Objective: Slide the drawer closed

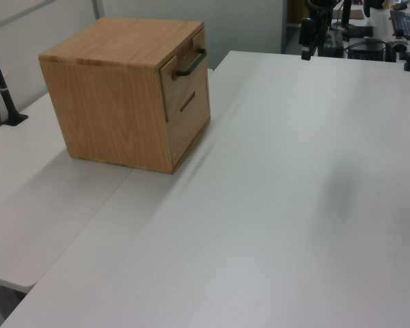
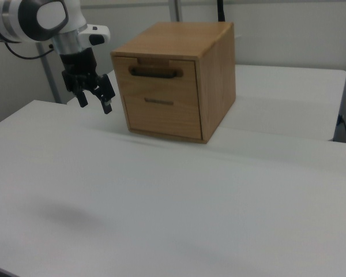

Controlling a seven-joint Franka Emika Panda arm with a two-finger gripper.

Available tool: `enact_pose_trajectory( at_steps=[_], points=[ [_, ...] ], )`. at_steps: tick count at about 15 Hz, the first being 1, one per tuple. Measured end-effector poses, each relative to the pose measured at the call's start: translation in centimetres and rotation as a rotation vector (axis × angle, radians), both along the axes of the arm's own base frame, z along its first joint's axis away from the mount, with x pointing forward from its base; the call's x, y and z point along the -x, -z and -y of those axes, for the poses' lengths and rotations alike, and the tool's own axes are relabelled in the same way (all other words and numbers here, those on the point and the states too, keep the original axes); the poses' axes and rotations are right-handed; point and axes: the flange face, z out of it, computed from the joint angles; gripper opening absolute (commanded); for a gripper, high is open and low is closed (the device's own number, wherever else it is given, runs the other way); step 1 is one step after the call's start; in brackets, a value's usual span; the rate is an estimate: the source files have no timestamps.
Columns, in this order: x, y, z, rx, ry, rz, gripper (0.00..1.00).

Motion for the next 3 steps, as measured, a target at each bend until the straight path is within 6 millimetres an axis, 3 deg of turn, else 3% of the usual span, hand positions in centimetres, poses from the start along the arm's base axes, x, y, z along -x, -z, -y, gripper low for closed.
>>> enact_pose_trajectory(
  at_steps=[3],
  points=[
    [-0.16,0.31,-0.07,0.001,-0.023,-0.006,1.00]
  ],
)
